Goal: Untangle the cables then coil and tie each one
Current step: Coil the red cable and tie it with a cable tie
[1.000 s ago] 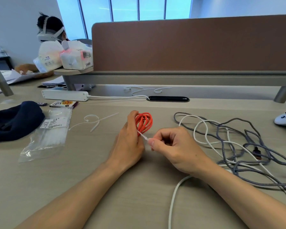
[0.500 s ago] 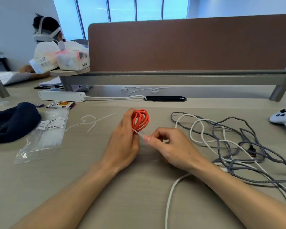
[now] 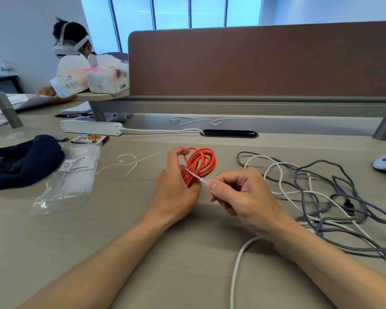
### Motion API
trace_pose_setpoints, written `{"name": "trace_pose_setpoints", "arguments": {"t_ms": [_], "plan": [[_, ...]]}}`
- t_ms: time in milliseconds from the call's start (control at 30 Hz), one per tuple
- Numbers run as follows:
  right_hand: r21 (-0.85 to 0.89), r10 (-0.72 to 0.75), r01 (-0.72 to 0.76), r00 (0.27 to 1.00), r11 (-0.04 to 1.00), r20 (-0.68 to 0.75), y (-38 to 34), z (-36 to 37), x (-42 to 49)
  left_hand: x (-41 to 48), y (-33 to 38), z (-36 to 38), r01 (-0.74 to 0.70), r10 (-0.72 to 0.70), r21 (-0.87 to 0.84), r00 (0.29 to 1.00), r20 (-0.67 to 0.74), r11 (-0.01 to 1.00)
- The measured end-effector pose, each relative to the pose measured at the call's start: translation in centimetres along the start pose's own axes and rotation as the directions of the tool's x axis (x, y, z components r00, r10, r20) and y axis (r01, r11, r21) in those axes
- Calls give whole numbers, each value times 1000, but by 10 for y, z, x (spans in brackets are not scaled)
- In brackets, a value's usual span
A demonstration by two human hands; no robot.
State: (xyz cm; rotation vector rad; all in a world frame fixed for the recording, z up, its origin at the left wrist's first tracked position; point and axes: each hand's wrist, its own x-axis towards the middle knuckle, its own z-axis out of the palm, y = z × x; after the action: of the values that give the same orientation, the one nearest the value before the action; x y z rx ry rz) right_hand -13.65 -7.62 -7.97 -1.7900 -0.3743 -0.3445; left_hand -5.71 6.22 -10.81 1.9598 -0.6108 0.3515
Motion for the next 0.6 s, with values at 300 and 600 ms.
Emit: {"name": "trace_pose_setpoints", "arguments": {"t_ms": [300, 600], "plan": [[-82, 27, -29, 999, 996, -31, 6, -4, 1, 4, -1, -6, 204, -200, -106, 978, 51, 973], [-32, -56, 57, 998, 998, 29, -12, 17, -6, 11, -2, -7, -28, 53, 309, 996, -71, 951]]}}
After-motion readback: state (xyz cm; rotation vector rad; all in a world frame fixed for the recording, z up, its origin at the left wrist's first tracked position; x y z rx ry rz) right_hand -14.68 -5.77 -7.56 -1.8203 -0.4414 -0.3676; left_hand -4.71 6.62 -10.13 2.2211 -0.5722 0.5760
